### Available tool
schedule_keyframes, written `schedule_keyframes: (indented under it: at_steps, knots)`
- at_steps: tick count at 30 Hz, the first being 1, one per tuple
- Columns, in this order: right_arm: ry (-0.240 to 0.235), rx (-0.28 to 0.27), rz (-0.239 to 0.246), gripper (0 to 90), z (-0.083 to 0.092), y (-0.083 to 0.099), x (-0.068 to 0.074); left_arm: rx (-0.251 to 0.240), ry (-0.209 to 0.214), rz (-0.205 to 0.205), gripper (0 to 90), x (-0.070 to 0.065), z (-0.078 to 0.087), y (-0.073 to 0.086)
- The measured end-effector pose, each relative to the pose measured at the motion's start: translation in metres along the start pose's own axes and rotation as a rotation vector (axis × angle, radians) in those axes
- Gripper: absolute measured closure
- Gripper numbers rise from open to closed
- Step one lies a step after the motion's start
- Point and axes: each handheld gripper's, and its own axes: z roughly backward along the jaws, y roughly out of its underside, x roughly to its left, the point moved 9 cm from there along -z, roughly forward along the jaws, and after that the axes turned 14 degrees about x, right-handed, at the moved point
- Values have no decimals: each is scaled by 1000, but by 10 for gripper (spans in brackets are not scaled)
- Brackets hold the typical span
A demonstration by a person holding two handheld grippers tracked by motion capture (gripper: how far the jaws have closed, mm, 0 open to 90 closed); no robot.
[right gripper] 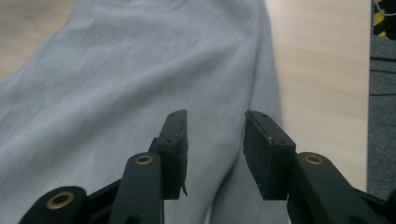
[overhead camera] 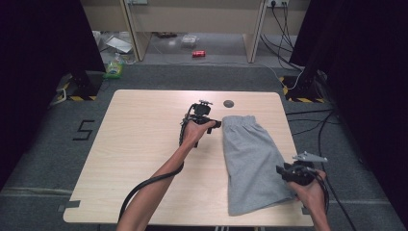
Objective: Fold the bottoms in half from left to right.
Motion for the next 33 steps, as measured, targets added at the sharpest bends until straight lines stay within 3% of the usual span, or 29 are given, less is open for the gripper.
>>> schedule_keyframes:
  at_steps: [3,6,8,10,13,18,22,24,27,29,33]
  knots:
    - [-15,7,-1,583,4,18,6,0,-2,0,401,1,0,0]
    - [5,33,-7,608,2,29,4,3,-1,5,397,1,-1,1]
    - [-7,40,-10,680,-2,32,3,3,-1,6,396,1,-2,1]
    - [-29,28,0,836,-5,35,4,5,0,9,393,2,-3,2]
    - [-40,23,8,873,-4,35,5,8,-1,13,393,4,-5,3]
    - [-3,-8,21,883,12,31,-1,12,-1,13,392,5,-5,4]
    - [33,-39,3,883,29,26,-17,9,1,13,392,4,-3,4]
    - [59,1,3,883,24,30,-24,6,4,13,392,3,-3,3]
    - [59,55,-5,879,5,41,-30,6,2,12,392,3,-3,3]
    - [45,44,-17,876,-2,44,-30,9,-1,13,392,4,-3,4]
    - [65,42,-14,835,1,42,-30,8,-1,20,392,6,-3,4]
